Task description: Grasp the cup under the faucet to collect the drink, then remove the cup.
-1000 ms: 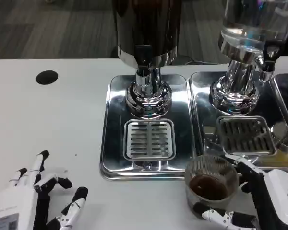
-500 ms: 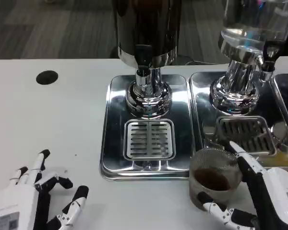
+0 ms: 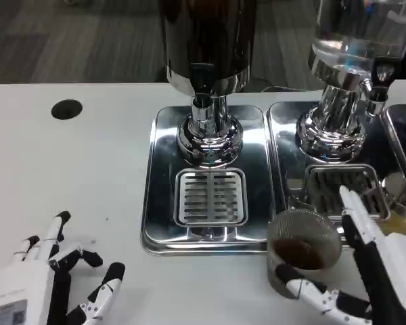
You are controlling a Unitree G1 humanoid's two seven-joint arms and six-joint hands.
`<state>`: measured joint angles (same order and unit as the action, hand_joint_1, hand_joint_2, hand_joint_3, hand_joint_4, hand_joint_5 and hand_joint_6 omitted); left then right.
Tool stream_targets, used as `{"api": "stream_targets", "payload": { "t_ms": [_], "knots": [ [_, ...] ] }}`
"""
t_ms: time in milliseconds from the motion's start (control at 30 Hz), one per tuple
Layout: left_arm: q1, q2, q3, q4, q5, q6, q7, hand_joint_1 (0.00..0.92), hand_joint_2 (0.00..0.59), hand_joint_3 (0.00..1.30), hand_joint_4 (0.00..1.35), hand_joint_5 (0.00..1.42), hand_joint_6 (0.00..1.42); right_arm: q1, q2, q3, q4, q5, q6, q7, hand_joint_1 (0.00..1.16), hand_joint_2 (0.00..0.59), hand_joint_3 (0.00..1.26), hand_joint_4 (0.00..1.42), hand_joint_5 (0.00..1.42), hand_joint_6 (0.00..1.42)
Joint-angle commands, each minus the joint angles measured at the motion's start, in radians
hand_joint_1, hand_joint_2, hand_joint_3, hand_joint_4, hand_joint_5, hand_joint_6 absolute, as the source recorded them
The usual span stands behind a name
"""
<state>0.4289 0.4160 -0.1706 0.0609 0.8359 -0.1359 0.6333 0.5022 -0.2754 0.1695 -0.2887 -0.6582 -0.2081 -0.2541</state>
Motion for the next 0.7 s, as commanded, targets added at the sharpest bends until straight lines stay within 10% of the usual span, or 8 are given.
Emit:
{"api": "stream_targets", "payload": {
  "t_ms": [33, 400, 700],
  "knots": [
    [-0.001, 0.010, -0.005, -0.001, 0.018, -0.001, -0.002, 0.000, 0.213, 0.61, 0.06, 0.22, 0.15, 0.034, 0.009, -0.019, -0.083, -0.032, -0.023, -0.031, 0.25, 0.172, 0.00, 0.00, 0.03, 0.17],
    [0.004, 0.003, 0.002, -0.012, 0.006, -0.014, 0.010, 0.000, 0.212, 0.59, 0.06, 0.22, 0.15, -0.048, 0.056, -0.088, -0.101, -0.255, 0.113, -0.105, 0.12, 0.534, 0.09, 0.00, 0.00, 0.00],
    [-0.013, 0.004, 0.004, -0.018, 0.020, -0.003, 0.015, 0.000, 0.192, 0.35, 0.01, 0.16, 0.13, -0.193, 0.003, -0.056, 0.156, -0.403, 0.208, -0.204, 0.00, 0.513, 0.07, 0.00, 0.00, 0.00]
  ]
}}
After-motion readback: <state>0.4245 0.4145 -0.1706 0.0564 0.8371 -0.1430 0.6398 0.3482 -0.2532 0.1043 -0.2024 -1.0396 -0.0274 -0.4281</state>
